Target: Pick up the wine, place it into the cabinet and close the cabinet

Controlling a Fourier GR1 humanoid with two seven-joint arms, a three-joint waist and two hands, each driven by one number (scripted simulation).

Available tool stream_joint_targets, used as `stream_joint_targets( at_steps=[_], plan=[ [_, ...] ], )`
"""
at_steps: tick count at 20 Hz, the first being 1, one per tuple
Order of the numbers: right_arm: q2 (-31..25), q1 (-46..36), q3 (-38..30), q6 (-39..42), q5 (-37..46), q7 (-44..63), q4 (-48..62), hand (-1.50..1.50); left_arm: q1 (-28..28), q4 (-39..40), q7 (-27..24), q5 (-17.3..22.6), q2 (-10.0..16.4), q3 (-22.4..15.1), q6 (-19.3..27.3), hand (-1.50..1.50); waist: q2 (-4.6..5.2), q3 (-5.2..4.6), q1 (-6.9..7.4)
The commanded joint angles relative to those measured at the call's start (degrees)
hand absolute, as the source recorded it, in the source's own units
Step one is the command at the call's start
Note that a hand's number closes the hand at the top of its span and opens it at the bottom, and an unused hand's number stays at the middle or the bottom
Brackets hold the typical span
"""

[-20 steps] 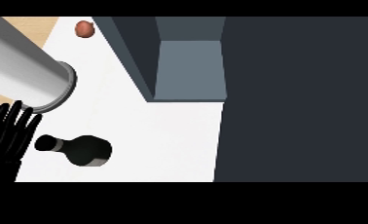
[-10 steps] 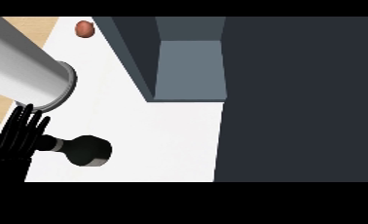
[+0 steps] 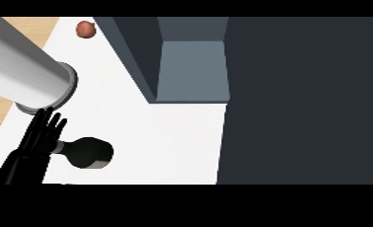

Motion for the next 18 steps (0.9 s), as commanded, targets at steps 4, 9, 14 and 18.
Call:
stream_joint_targets(
  at_steps=[4, 9, 14, 18],
  plan=[
    [0.95, 2.72, 1.39, 0.01, -3.05, 3.88, -8.04, -1.5, -3.53, 7.89, -2.8, 1.61, 2.43, 2.28, -2.64, -1.5, 0.0, 0.01, -0.03],
    [-0.83, 4.06, -3.03, 1.51, -7.74, 4.87, -11.72, -1.5, -2.17, 10.66, -7.89, -3.24, 1.57, 0.89, -2.36, -1.5, -0.06, 0.03, -0.33],
    [0.26, 4.65, -4.89, 2.9, -8.37, 1.69, -8.47, -1.5, -4.27, 11.21, -6.12, -2.61, 0.85, 0.32, -0.93, -1.5, -0.03, 0.06, -0.13],
    [1.96, 0.79, -0.71, 1.14, -4.11, 3.06, -5.63, -1.5, -4.06, 15.43, -10.92, -5.02, -0.59, -0.9, -0.97, -1.5, 0.01, 0.02, 0.12]
  ],
)
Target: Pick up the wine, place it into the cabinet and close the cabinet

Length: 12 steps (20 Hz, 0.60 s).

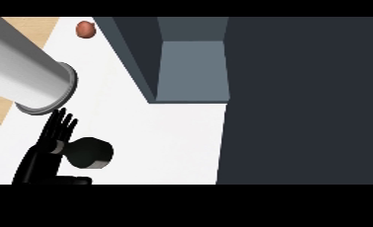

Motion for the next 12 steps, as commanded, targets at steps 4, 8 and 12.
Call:
stream_joint_targets(
  at_steps=[4, 8, 12],
  plan=[
    [0.57, -1.69, 0.93, -1.77, -3.16, 6.25, -6.92, -1.5, -1.99, 4.02, -0.51, 0.18, 0.5, -0.05, -0.34, -1.5, -0.01, -0.01, 0.14],
    [0.49, 5.42, 0.52, 1.74, -4.22, 1.79, -9.05, -1.5, -3.94, 7.58, -1.89, -0.09, 0.67, -0.22, -0.55, -1.5, -0.02, 0.02, -0.11],
    [-0.36, -0.55, -1.93, 0.21, -5.61, 5.05, -6.96, -1.5, -7.72, 13.13, -3.86, 1.29, 2.75, 1.61, -1.81, -1.5, 0.03, 0.0, -0.05]
  ],
)
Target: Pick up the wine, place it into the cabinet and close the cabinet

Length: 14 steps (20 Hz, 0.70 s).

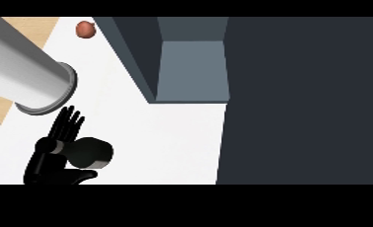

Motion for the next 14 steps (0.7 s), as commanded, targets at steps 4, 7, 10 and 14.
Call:
stream_joint_targets(
  at_steps=[4, 7, 10, 14],
  plan=[
    [2.08, 5.39, 1.92, 0.25, -1.97, -0.67, -8.24, -1.5, -2.2, 3.72, -2.22, 0.63, -1.12, -0.01, 0.85, -1.5, -0.02, 0.03, -0.07],
    [0.79, 5.77, 0.56, 0.55, -4.12, 1.47, -9.82, -1.5, -0.57, 5.75, -4.79, 2.51, -0.32, -0.01, -3.96, 1.5, -0.06, 0.03, -0.12],
    [2.33, 2.06, 5.57, -2.43, 0.36, 5.35, -9.53, -1.5, -1.08, 5.45, -2.97, 2.54, -1.25, -2.38, -5.65, 1.5, -0.1, -0.01, 0.06],
    [2.17, 4.68, 3.17, -1.03, -0.79, 2.27, -9.45, -1.5, -0.47, 7.56, -11.24, -3.23, -0.07, -4.59, -6.16, 1.5, -0.07, 0.01, -0.06]
  ],
)
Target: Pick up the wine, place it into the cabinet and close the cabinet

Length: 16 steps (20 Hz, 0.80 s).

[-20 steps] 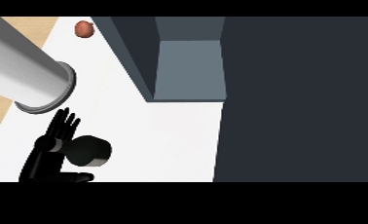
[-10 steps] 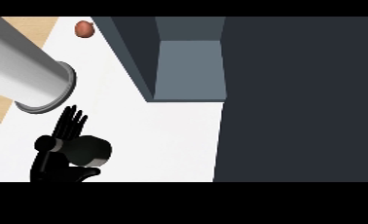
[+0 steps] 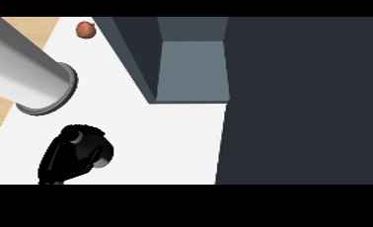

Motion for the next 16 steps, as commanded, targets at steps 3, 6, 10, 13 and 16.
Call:
stream_joint_targets(
  at_steps=[3, 6, 10, 13, 16],
  plan=[
    [-0.95, 1.76, -2.64, -0.13, -6.09, 4.83, -9.41, -1.5, 1.44, -0.76, -5.11, -6.67, -0.01, -3.81, 1.82, 1.5, 0.02, -0.08, -0.1],
    [-1.89, -1.49, -5.66, 0.32, -8.04, 4.33, -5.79, -1.5, -0.2, 1.78, -10.41, -9.65, 2.12, -2.56, 4.08, 1.5, 0.13, -0.11, -0.03],
    [-0.1, -1.73, -2.81, -0.28, -4.75, 3.52, -4.65, -1.5, -0.72, -1.03, -8.54, -7.04, 0.21, 0.16, 9.01, 1.5, 0.09, -0.1, 0.18],
    [0.76, 1.41, -0.15, 0.06, -3.29, 4.49, -8.46, -1.5, -3.22, 0.5, -10.47, -7.12, -2.89, -0.79, 11.33, 1.5, 0.05, -0.11, -0.08],
    [-0.52, 2.36, -3.6, 1.8, -6.46, 2.54, -6.61, -1.5, 0.58, -5.05, -14.22, -9.06, -2.22, -1.53, 12.77, 1.5, -0.02, -0.05, 0.26]
  ],
)
